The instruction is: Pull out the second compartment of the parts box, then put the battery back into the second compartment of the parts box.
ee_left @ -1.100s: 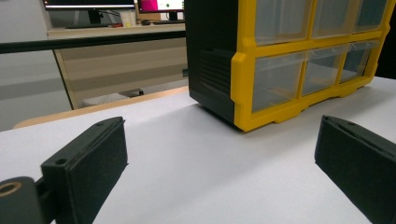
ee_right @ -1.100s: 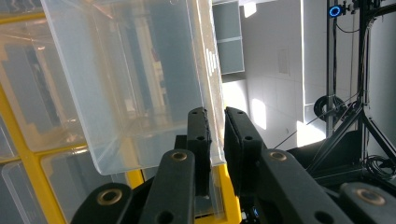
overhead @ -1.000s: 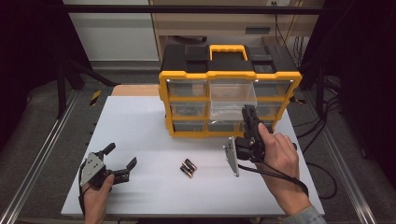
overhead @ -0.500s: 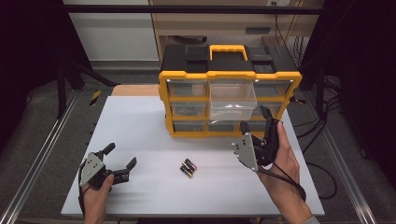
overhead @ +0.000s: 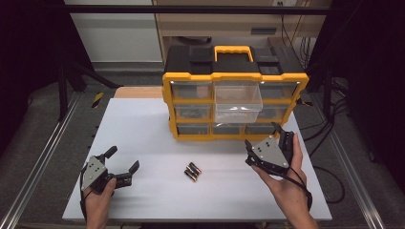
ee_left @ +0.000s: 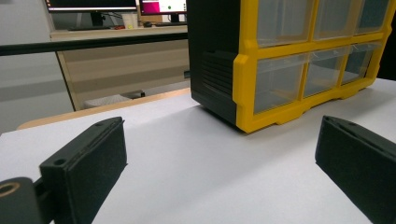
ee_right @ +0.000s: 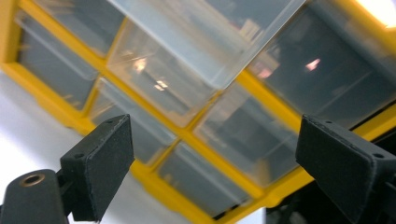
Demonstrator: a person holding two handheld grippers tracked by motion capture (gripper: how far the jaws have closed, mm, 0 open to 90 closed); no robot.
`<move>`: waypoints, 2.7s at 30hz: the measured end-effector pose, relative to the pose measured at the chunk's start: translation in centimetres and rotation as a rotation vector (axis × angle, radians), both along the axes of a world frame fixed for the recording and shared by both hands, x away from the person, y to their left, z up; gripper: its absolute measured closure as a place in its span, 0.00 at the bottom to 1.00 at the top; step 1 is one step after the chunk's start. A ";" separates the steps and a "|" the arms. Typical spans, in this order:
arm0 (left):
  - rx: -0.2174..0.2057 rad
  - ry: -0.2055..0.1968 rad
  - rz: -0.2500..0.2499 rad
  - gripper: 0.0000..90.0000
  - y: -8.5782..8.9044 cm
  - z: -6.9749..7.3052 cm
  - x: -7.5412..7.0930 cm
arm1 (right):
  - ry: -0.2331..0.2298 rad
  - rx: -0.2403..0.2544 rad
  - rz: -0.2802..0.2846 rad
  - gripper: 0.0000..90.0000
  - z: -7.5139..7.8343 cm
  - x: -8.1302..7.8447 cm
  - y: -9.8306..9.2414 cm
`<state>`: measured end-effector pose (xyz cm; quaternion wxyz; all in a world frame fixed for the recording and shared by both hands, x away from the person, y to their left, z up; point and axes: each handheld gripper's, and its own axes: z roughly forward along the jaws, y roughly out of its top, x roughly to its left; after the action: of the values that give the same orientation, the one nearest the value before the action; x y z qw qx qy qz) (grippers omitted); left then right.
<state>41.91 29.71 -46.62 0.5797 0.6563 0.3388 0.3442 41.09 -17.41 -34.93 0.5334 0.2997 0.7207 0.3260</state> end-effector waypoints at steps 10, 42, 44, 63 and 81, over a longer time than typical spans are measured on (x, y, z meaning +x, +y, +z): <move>0.000 -0.007 -0.005 0.01 0.0 0.0 0.0 | 0.108 0.107 0.040 0.13 -1.3 0.8 -0.3; 0.005 -0.019 0.000 0.01 0.4 0.0 0.0 | 0.488 0.236 0.252 0.14 -7.5 4.0 6.0; 0.005 -0.020 -0.001 0.01 0.3 0.0 0.0 | 0.510 0.242 0.254 0.14 -7.7 4.1 6.4; 0.006 -0.020 -0.002 0.01 0.3 0.1 0.0 | 0.612 0.233 0.262 0.16 -7.7 4.6 7.9; 0.006 -0.019 -0.004 0.01 0.3 0.1 0.0 | 0.692 0.230 0.293 0.25 -8.9 5.7 9.9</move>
<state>41.95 30.05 -46.55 0.5817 0.6552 0.3310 0.3504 46.78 -7.48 -43.79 0.1695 0.3439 0.8518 0.3569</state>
